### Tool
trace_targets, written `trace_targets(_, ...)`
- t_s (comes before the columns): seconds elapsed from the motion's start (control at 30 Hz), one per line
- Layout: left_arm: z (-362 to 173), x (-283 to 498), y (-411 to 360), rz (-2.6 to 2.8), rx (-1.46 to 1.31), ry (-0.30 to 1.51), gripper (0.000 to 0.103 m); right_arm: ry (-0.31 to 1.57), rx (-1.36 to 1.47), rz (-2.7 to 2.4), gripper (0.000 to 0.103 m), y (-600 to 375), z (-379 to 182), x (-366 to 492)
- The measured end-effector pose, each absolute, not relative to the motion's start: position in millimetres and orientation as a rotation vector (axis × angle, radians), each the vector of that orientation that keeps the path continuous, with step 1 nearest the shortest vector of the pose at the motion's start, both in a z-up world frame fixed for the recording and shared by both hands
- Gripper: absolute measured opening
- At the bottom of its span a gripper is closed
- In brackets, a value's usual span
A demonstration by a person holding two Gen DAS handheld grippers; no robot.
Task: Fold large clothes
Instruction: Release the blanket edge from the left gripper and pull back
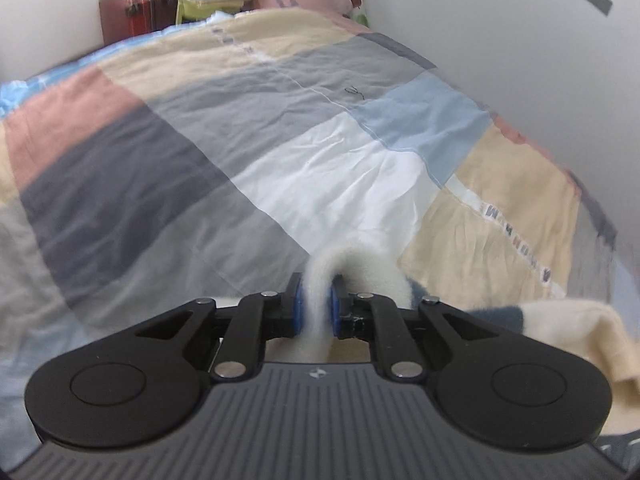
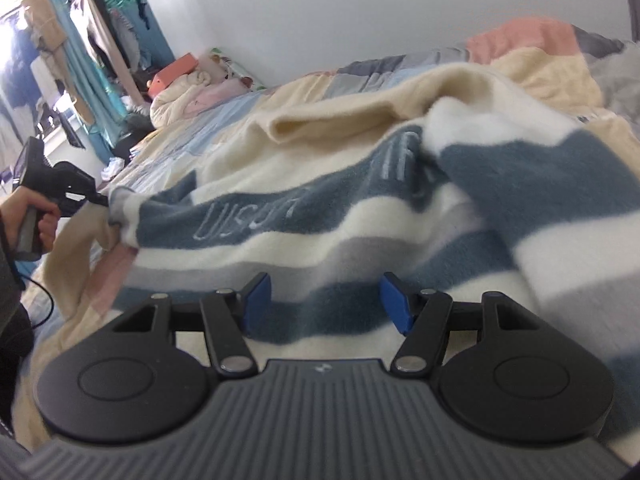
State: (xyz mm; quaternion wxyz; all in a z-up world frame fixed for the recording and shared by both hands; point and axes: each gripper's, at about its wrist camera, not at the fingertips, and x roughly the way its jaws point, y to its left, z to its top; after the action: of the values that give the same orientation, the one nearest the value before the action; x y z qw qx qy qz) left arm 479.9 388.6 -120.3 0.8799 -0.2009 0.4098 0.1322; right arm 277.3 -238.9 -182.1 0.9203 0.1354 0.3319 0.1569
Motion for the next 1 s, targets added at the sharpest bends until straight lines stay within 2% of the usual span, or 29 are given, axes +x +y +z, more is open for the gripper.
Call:
trace_targets(0.2, -81.0, 443.6, 398.9, 0.22, -0.373, 0.745, 0.029, 0.695, 0.25, 0.321, 0.064, -226.8, -186.7, 287.6)
trace_targets(0.3, -63.8, 415.5, 405.8, 0.212, -0.346, 0.714, 0.03, 0.693, 0.242, 0.316, 0.064, -225.8, -186.6, 286.3)
trace_targets(0.37, -58.8, 396.2, 413.3, 0.221, -0.33, 0.693, 0.039, 0.694, 0.246, 0.313, 0.064, -226.8, -185.4, 285.3)
trace_targets(0.4, -59.6, 386.9, 416.7, 0.231, -0.328, 0.692, 0.051, 0.696, 0.248, 0.311, 0.064, -227.4, -184.9, 284.5)
trace_targets(0.43, -62.4, 378.0, 420.2, 0.234, -0.328, 0.702, 0.056, 0.699, 0.249, 0.307, 0.063, -227.6, -184.7, 283.9)
trace_targets(0.6, -90.1, 333.8, 420.6, 0.291, -0.231, 0.724, 0.062, 0.692, 0.233, 0.285, 0.062, -226.6, -183.5, 275.1)
trace_targets(0.9, -159.6, 323.8, 434.4, 0.455, -0.152, 0.847, 0.062, 0.691, 0.183, 0.252, 0.062, -220.3, -183.2, 270.0)
trace_targets(0.97, -166.1, 332.0, 441.2, 0.459, -0.15, 0.848, 0.047, 0.691, 0.173, 0.249, 0.062, -218.5, -183.9, 270.6)
trace_targets(1.0, -166.1, 337.1, 444.5, 0.457, -0.155, 0.853, 0.026, 0.692, 0.17, 0.246, 0.062, -217.9, -184.2, 271.3)
